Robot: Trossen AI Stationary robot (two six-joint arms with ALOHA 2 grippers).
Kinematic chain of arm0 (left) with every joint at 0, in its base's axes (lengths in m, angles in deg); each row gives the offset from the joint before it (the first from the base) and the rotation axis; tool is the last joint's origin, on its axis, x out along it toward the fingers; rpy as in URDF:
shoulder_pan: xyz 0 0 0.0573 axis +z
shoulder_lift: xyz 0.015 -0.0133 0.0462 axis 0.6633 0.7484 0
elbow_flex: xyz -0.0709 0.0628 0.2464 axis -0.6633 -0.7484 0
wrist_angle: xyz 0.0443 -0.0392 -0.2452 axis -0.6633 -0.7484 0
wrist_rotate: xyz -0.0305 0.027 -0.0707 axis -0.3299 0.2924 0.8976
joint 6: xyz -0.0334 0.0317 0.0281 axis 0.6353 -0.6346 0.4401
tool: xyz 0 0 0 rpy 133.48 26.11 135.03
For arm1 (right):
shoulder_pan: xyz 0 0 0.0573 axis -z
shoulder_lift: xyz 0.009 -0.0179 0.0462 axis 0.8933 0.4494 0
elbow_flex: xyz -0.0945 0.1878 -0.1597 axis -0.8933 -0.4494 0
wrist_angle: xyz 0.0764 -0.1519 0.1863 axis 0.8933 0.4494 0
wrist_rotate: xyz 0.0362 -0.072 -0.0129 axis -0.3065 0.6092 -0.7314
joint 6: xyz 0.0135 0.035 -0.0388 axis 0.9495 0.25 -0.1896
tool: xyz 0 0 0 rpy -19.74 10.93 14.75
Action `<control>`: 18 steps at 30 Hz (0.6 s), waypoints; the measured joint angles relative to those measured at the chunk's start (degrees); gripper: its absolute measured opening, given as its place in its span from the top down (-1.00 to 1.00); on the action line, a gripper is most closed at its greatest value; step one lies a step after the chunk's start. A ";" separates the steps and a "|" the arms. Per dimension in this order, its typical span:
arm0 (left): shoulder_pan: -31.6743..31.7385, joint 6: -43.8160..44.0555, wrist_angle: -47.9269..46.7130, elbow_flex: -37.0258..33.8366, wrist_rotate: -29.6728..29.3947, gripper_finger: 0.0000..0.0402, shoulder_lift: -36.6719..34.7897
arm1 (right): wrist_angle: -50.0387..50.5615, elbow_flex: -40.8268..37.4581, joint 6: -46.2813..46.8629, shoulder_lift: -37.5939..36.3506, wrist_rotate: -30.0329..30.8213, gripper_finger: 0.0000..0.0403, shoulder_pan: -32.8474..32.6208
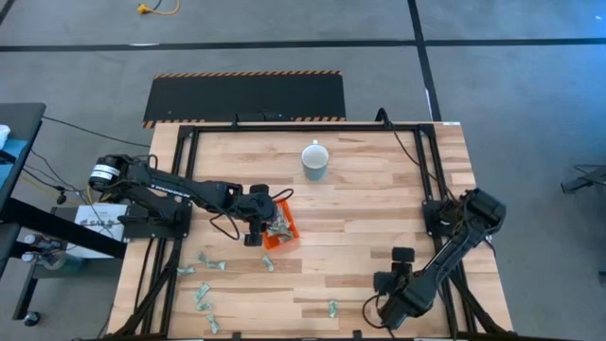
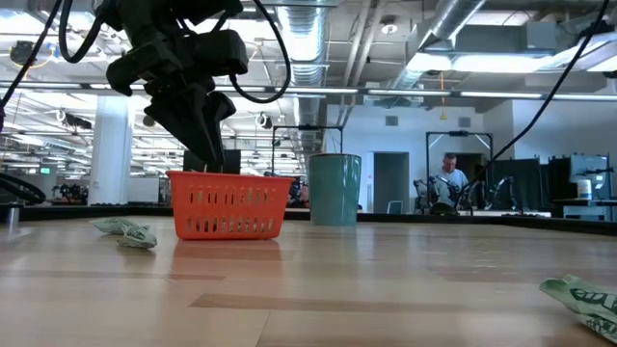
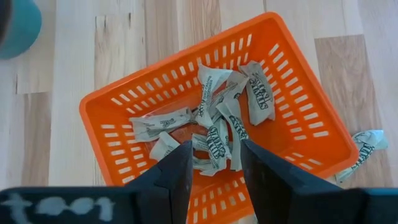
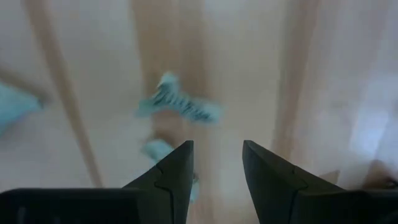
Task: Pick and place items into bin
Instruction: Put the green stevia packet into the orange bin
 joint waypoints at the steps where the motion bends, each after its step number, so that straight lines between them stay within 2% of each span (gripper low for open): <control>1: 0.00 -0.17 0.00 0.00 0.00 0.37 0.00 | 0.23 0.42 -1.27 0.32 -0.57 0.35 -0.11; 7: 0.00 -0.19 0.02 0.00 0.00 0.37 0.00 | -0.52 1.60 -5.79 0.49 -0.81 0.35 -0.11; 13: 0.00 -0.02 0.03 0.00 0.00 0.37 0.00 | -7.16 1.62 -15.35 0.51 -2.27 0.35 -0.10; 18: 0.00 0.11 0.04 0.00 0.00 0.37 0.00 | -6.44 1.62 -17.40 0.51 -1.87 0.35 1.24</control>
